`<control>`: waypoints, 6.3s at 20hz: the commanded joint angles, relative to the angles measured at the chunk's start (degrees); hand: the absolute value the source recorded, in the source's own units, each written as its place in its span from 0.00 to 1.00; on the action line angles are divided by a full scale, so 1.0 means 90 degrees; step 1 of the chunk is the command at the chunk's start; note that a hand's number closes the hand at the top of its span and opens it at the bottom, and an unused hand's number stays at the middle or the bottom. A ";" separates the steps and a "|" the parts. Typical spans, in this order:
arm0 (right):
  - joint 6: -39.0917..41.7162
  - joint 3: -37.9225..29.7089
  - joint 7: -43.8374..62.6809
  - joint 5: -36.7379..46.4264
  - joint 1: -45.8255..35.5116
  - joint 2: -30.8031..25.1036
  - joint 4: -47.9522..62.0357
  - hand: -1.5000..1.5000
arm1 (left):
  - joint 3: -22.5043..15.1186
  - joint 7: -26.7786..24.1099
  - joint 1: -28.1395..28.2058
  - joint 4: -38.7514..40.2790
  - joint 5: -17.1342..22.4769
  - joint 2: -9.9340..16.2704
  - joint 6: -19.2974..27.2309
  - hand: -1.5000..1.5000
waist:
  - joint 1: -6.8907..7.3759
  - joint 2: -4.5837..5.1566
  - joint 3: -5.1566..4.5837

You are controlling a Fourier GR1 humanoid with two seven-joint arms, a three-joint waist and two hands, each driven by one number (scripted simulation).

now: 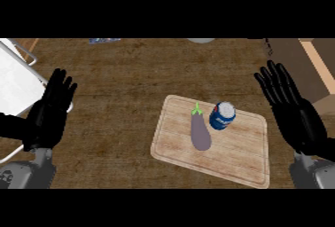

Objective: Pick the can from the cutting board and place it in the cardboard box

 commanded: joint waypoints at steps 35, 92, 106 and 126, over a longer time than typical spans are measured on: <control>-0.0995 0.0170 0.7348 0.2560 -0.0168 -0.1827 -0.1965 0.00 | -0.0264 0.0542 0.0243 -0.0352 -0.0777 -0.0316 0.0032 0.50 | 0.0113 -0.0035 -0.0030; -0.0341 -0.0162 0.6187 0.5634 -0.0825 0.1295 0.1232 0.00 | 0.0898 0.0847 0.0101 -0.0348 -0.2081 -0.1543 -0.0948 0.50 | 0.0036 -0.0045 -0.0027; -0.0636 -0.0215 0.5509 0.6002 -0.1054 0.1643 0.2321 0.00 | 0.1100 0.1120 0.0313 -0.0685 -0.2071 -0.1533 -0.1180 0.50 | 0.0057 -0.0042 -0.0026; -0.0268 0.1004 0.4899 0.7811 -0.2859 0.1406 0.3713 1.00 | 0.1085 0.1120 0.0067 -0.0603 -0.2014 -0.1567 -0.1436 0.50 | 0.0382 0.0039 -0.0026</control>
